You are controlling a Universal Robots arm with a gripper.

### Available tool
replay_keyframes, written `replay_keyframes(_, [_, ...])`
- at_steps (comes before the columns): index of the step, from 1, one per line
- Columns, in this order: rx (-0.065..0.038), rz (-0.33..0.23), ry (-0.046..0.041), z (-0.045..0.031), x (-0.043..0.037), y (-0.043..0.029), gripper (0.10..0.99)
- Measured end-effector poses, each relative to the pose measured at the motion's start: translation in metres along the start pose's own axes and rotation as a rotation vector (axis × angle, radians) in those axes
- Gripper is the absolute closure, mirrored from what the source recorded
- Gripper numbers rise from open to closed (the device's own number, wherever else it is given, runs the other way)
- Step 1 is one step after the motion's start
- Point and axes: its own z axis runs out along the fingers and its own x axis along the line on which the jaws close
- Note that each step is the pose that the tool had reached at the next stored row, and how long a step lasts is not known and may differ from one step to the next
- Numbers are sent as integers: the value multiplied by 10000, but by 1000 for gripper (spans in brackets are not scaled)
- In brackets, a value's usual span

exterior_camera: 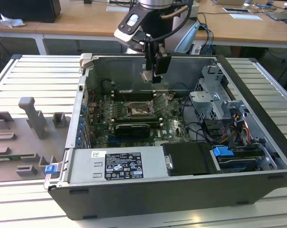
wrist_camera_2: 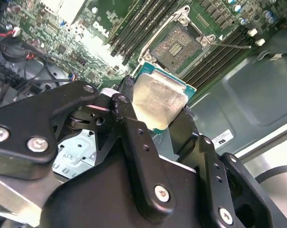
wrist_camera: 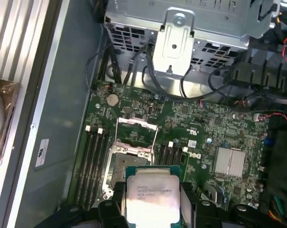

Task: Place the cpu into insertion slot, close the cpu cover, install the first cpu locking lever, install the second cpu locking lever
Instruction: 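Place the cpu into insertion slot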

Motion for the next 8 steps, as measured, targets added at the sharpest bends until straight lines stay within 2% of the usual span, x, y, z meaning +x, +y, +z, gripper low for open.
replay_keyframes(3, [-6,377,-31,15,0,-2,545])
replay_keyframes(6, [-16,1036,-84,36,-1,-4,545])
replay_keyframes(8, [-29,1781,-145,59,-1,-6,545])
